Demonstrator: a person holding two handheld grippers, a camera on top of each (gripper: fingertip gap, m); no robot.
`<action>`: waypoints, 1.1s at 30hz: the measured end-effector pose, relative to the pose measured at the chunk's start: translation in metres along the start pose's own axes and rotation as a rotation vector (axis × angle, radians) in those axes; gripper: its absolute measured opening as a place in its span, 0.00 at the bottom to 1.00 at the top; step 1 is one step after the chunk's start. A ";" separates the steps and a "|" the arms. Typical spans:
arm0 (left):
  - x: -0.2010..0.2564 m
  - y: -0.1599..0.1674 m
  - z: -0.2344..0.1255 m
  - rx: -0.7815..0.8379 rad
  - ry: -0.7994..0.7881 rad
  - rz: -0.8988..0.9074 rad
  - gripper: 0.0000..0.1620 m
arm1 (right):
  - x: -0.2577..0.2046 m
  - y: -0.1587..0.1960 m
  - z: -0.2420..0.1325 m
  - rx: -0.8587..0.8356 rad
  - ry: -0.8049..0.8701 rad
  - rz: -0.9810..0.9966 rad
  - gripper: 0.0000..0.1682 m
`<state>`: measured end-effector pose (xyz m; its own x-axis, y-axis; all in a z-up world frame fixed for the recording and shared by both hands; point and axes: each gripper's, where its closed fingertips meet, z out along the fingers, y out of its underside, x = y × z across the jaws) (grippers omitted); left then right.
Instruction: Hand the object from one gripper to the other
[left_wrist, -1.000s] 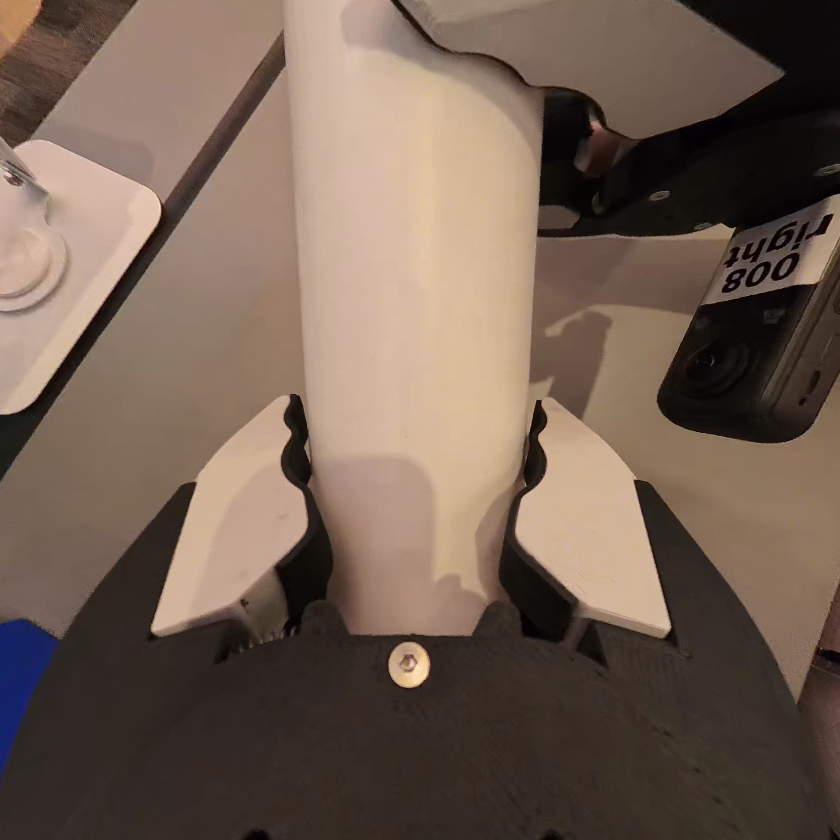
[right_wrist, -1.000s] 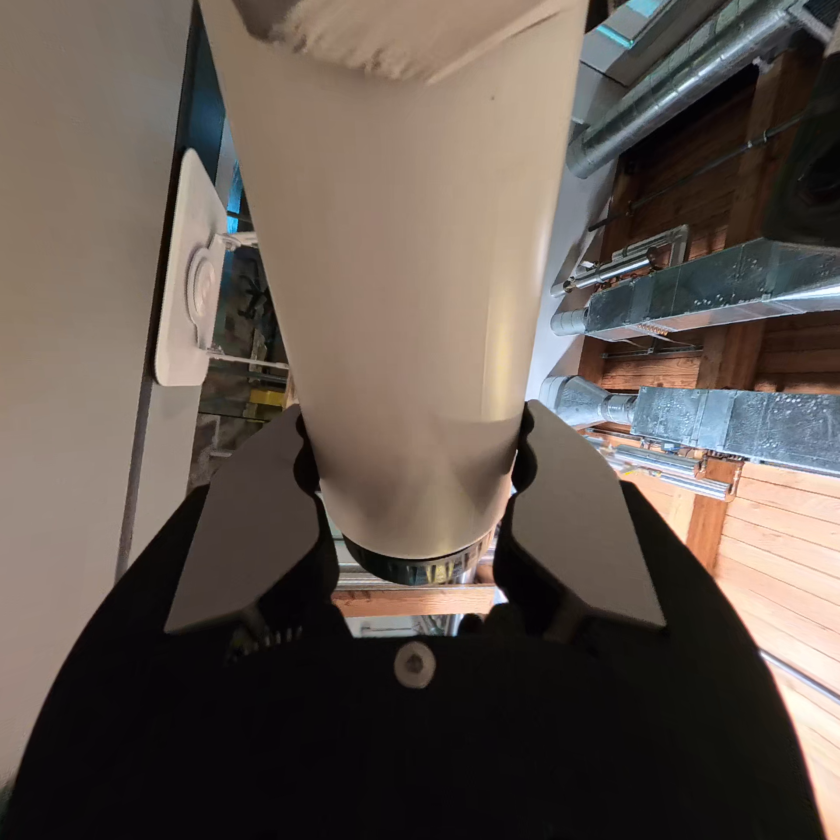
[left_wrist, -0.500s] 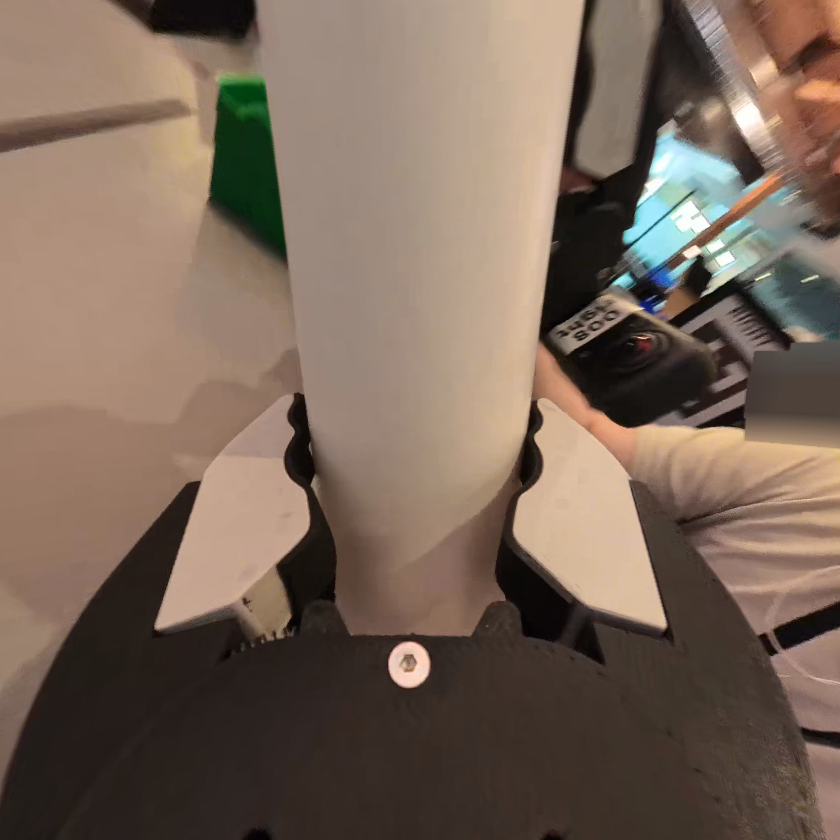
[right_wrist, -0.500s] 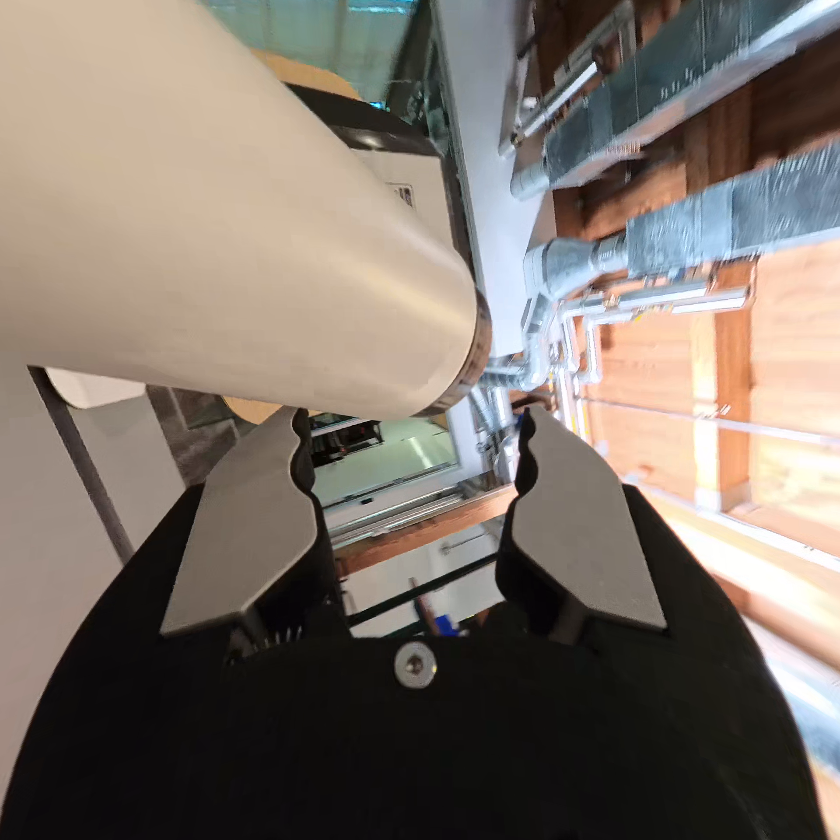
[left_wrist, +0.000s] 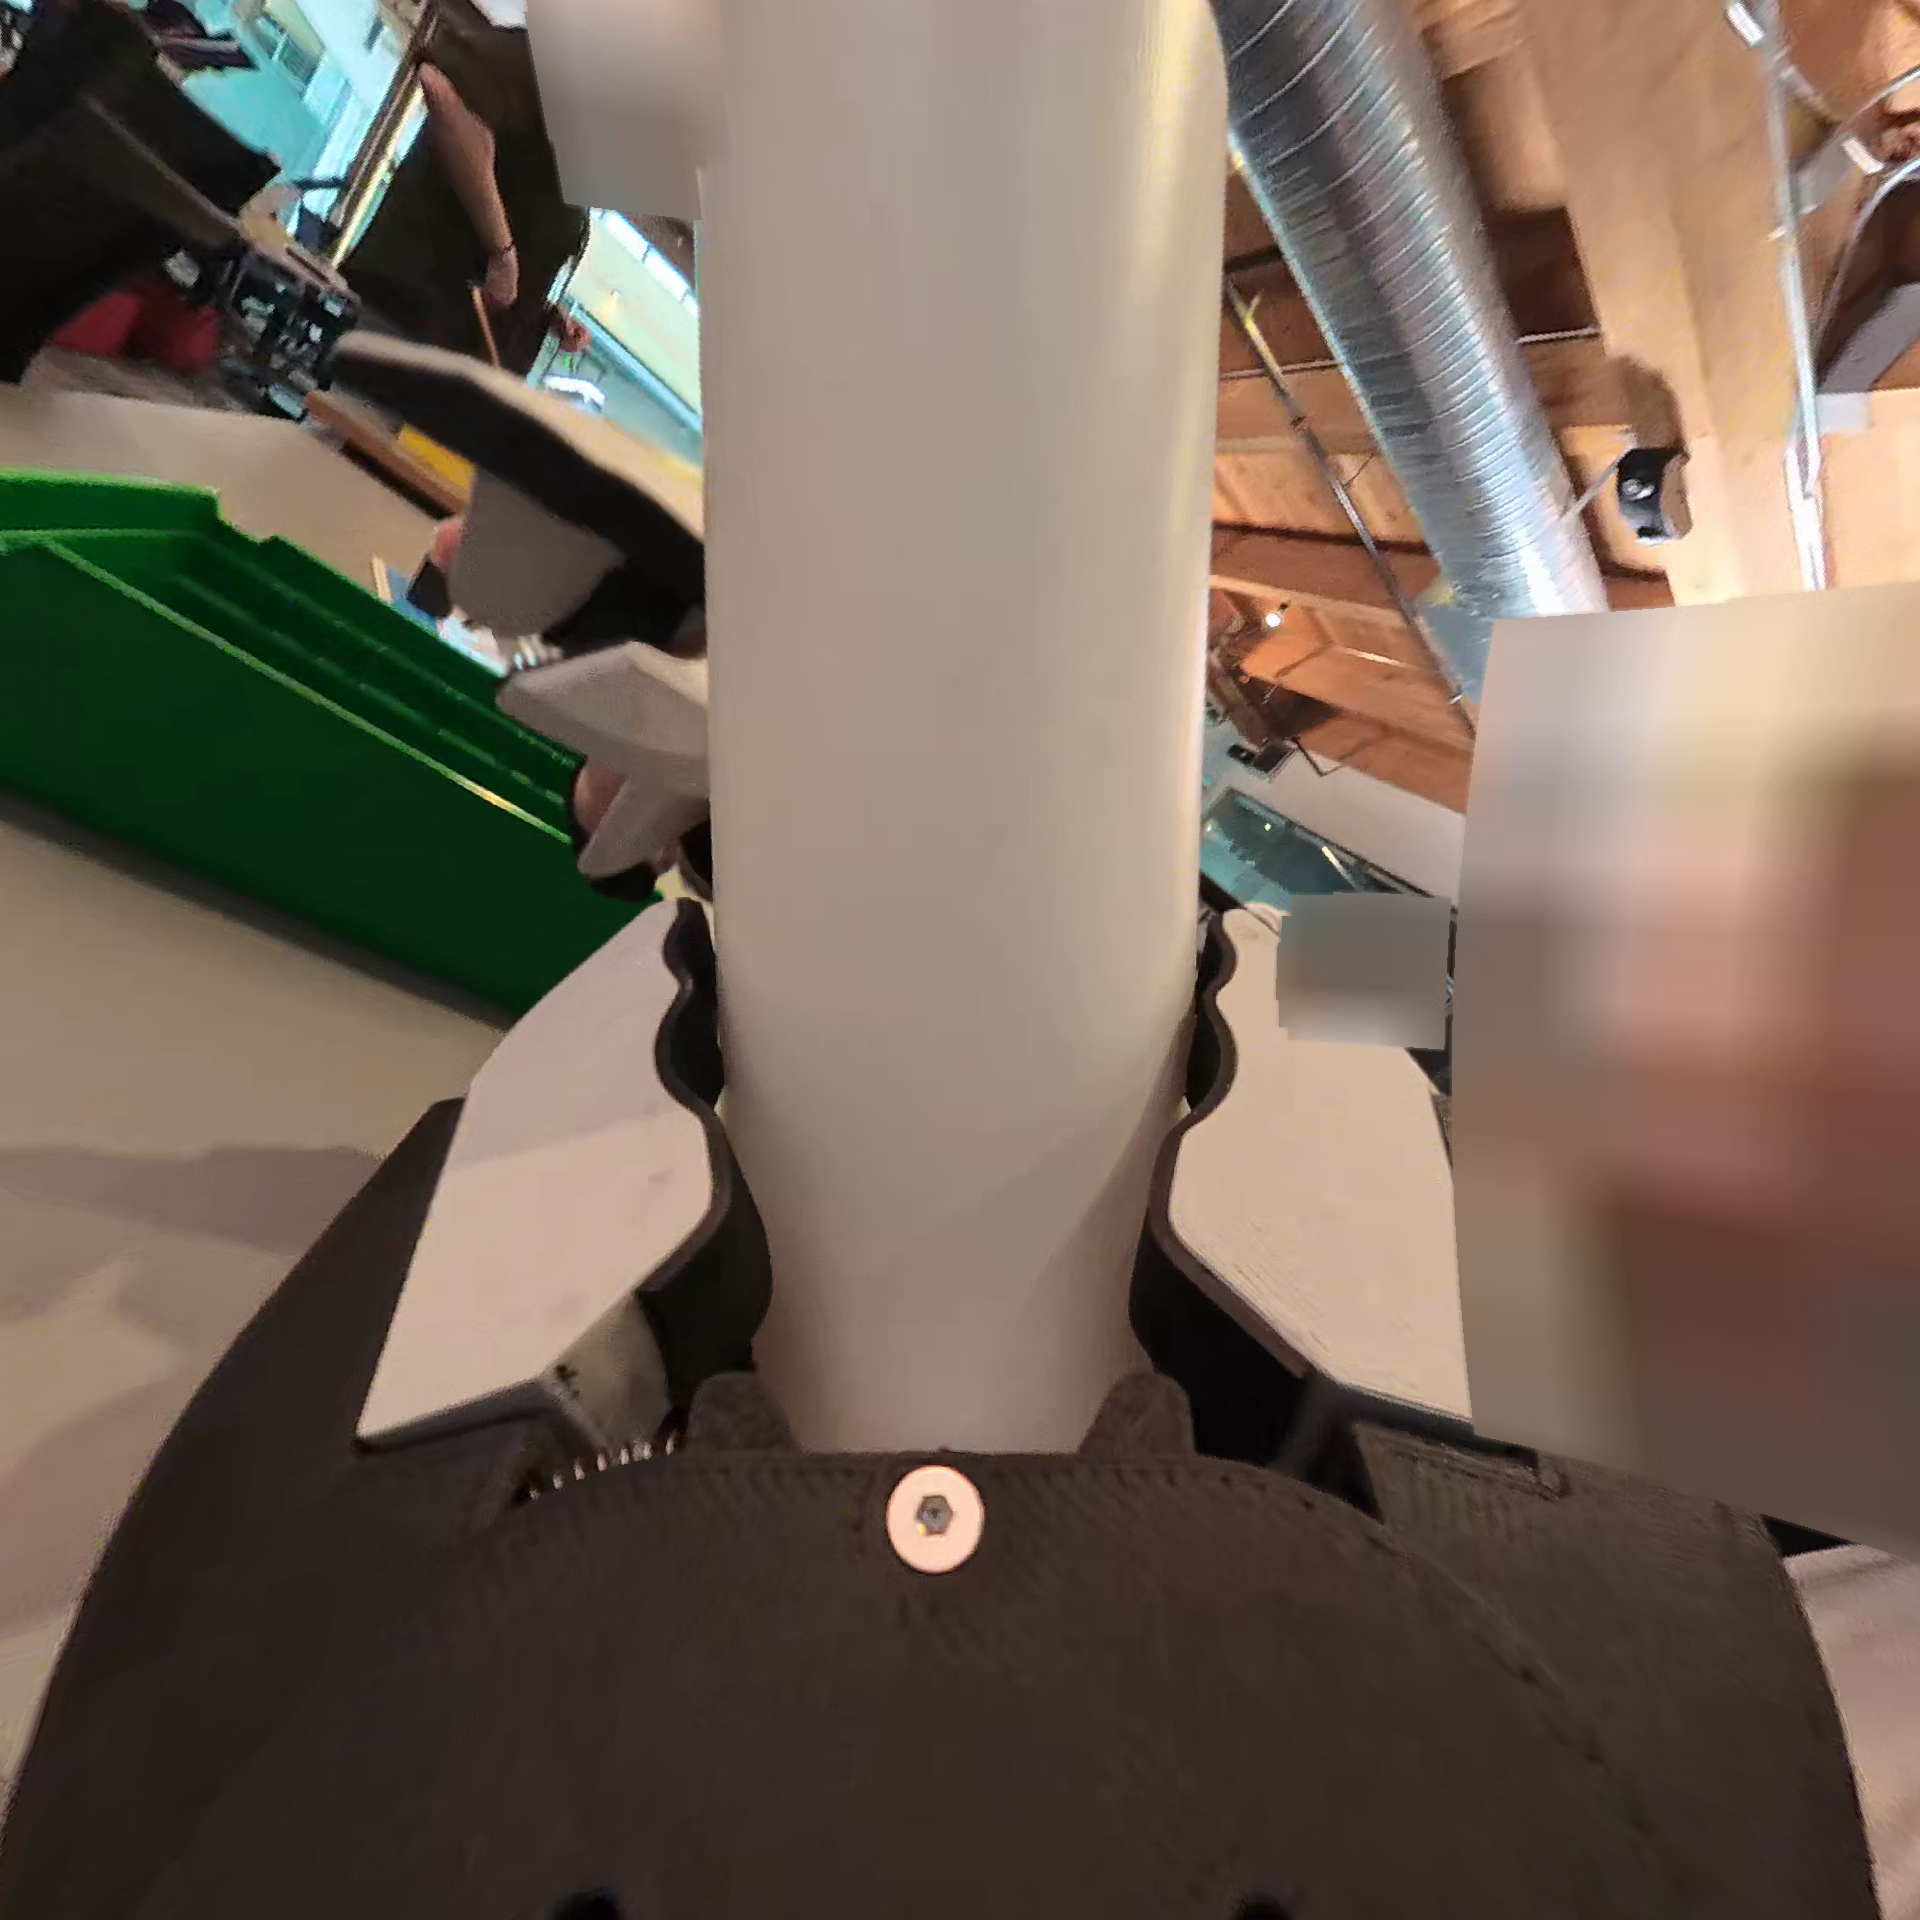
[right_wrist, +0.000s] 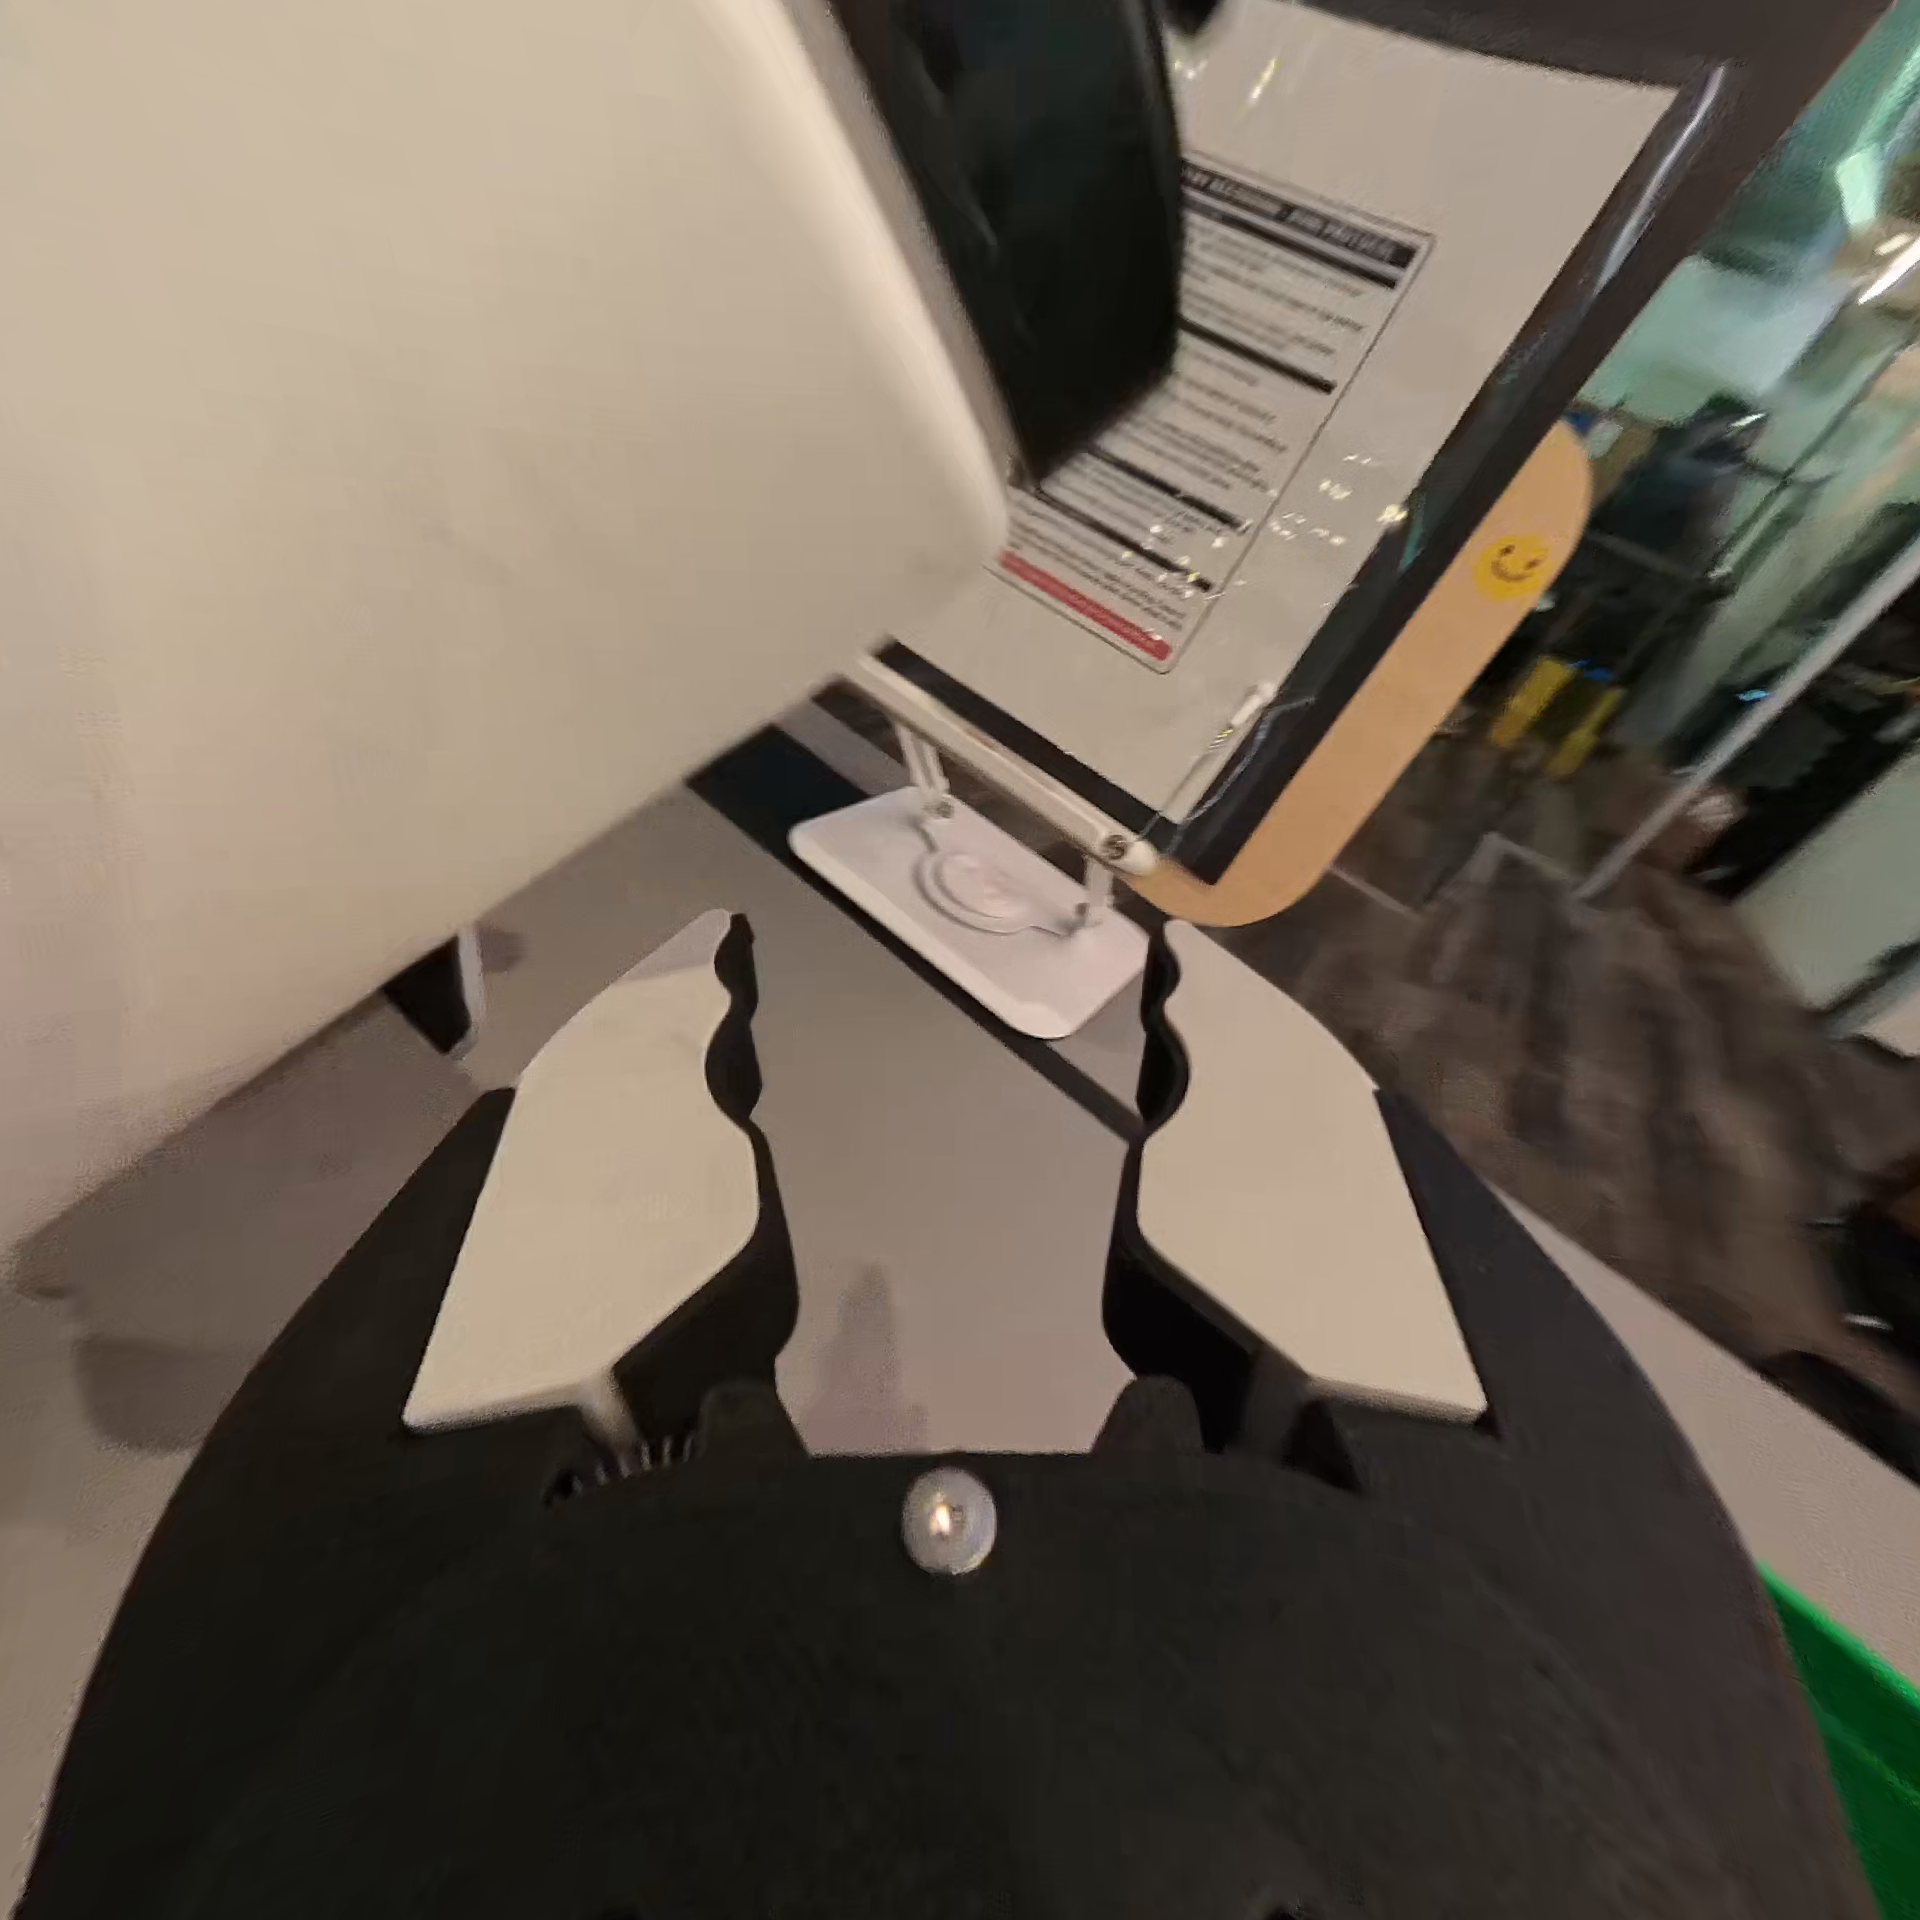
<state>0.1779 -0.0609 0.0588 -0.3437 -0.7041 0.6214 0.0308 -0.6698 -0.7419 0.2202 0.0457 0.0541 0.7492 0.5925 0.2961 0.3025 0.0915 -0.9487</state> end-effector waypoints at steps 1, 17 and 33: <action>0.004 -0.003 -0.001 0.015 0.013 0.012 0.54 | -0.004 0.000 0.000 0.004 -0.057 0.054 0.45; -0.023 0.002 0.004 -0.076 -0.366 0.365 0.55 | -0.067 -0.067 -0.022 0.286 -0.575 0.722 0.50; -0.013 -0.042 -0.032 0.073 -0.574 0.575 0.67 | -0.035 -0.056 -0.019 0.255 -0.121 0.092 0.47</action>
<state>0.1511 -0.0160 0.0735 0.2787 -0.9404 0.1949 0.1239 -0.1660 -0.9783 0.1886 0.0047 0.0992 0.6861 0.6976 0.2066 0.0671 0.2222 -0.9727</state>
